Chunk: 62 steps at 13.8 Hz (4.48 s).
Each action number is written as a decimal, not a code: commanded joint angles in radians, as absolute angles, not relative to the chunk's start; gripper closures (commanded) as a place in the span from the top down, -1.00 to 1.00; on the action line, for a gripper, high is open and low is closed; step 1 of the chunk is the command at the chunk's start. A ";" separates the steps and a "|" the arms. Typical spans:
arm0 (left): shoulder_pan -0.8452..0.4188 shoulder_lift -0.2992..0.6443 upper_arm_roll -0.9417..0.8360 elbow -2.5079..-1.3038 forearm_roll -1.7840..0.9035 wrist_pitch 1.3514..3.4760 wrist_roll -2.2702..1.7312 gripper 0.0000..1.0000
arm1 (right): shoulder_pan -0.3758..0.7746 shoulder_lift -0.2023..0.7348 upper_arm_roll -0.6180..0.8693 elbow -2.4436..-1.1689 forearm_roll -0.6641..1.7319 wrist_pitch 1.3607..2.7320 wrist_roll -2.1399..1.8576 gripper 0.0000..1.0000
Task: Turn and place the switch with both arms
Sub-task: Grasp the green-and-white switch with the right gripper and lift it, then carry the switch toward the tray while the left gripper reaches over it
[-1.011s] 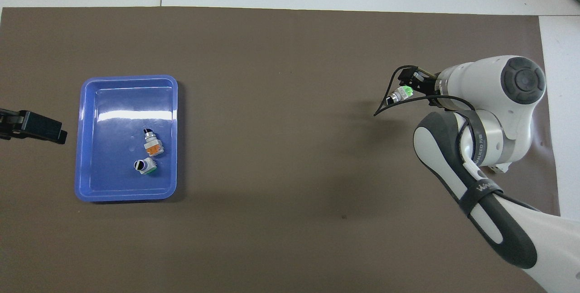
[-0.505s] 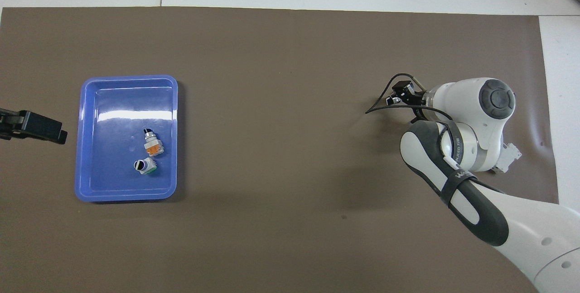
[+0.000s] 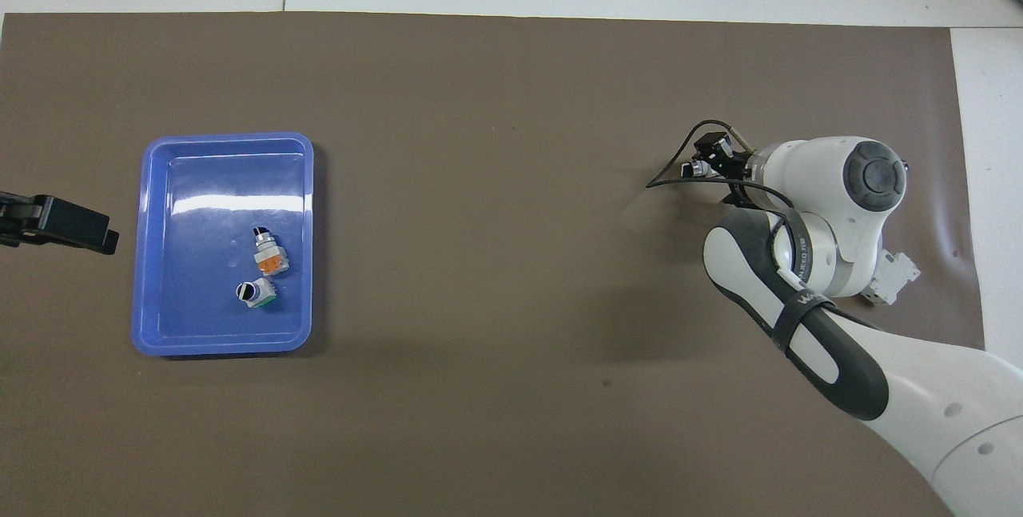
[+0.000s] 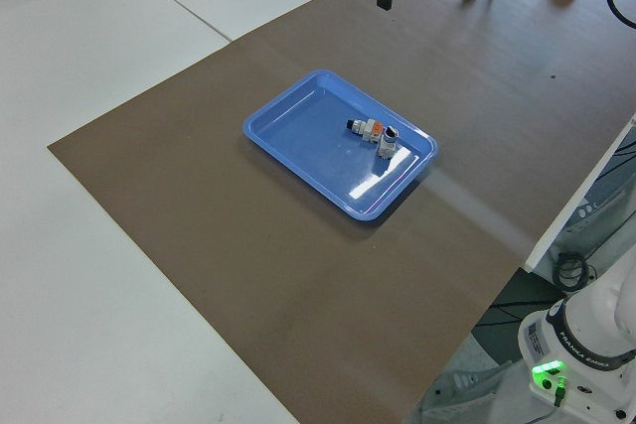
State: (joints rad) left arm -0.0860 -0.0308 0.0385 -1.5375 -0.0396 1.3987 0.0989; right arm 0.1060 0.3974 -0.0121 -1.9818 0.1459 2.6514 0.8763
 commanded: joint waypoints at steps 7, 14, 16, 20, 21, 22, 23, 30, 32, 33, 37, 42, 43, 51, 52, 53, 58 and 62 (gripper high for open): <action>-0.084 -0.057 0.040 -1.563 -0.044 1.394 0.089 1.00 | 0.095 0.445 -0.006 -1.919 0.219 2.642 0.890 0.63; -0.084 -0.057 0.038 -1.563 -0.044 1.394 0.089 1.00 | 0.103 0.442 -0.003 -1.905 0.207 2.555 0.781 -1.00; -0.084 -0.057 0.038 -1.563 -0.044 1.394 0.089 1.00 | 0.110 0.414 0.030 -1.876 0.267 2.478 0.741 -1.00; -0.086 -0.057 0.038 -1.563 -0.044 1.394 0.094 1.00 | 0.126 0.315 0.080 -1.804 0.590 2.243 0.961 -1.00; -0.097 -0.057 0.038 -1.563 -0.044 1.396 0.092 1.00 | 0.127 0.286 0.100 -1.781 0.635 2.173 1.085 -1.00; -0.101 -0.057 0.031 -1.563 -0.044 1.394 0.089 1.00 | 0.127 0.269 0.127 -1.746 0.653 2.105 1.206 -1.00; -0.100 -0.057 0.034 -1.563 -0.044 1.394 0.089 1.00 | 0.127 0.256 0.159 -1.709 0.666 2.061 1.324 -1.00; -0.086 -0.066 0.038 -1.583 -0.044 1.439 0.083 1.00 | 0.146 0.078 0.271 -1.681 0.894 2.008 1.543 -1.00; -0.087 -0.061 0.037 -1.574 -0.075 1.443 0.081 1.00 | 0.149 0.057 0.276 -1.677 0.922 2.007 1.584 -1.00; -0.087 -0.061 0.040 -1.574 -0.133 1.439 0.077 1.00 | 0.149 0.057 0.282 -1.672 0.925 1.994 1.583 -1.00; -0.094 -0.055 0.031 -1.562 -0.297 1.433 -0.047 1.00 | 0.156 0.049 0.298 -1.675 0.927 1.997 1.586 -1.00; -0.100 -0.058 0.025 -1.557 -0.529 1.413 -0.144 1.00 | 0.183 0.046 0.298 -1.683 0.928 2.013 1.594 -1.00; -0.103 -0.066 0.018 -1.560 -0.531 1.398 -0.140 1.00 | 0.189 0.045 0.298 -1.684 0.928 2.020 1.601 -1.00; -0.101 -0.094 -0.098 -1.569 -0.519 1.407 -0.149 1.00 | 0.252 0.045 0.298 -1.712 0.927 2.129 1.657 -1.00; -0.101 -0.095 -0.103 -1.568 -0.518 1.413 -0.150 1.00 | 0.253 0.044 0.298 -1.713 0.927 2.129 1.657 -1.00; -0.101 -0.100 -0.104 -1.563 -0.518 1.419 -0.149 0.98 | 0.253 0.044 0.298 -1.712 0.927 2.128 1.657 -1.00; -0.101 -0.138 -0.127 -1.563 -0.522 1.459 -0.169 1.00 | 0.253 0.044 0.298 -1.712 0.925 2.129 1.657 -1.00; -0.101 -0.138 -0.146 -1.572 -0.551 1.506 -0.158 0.74 | 0.253 0.044 0.298 -1.712 0.925 2.128 1.657 -1.00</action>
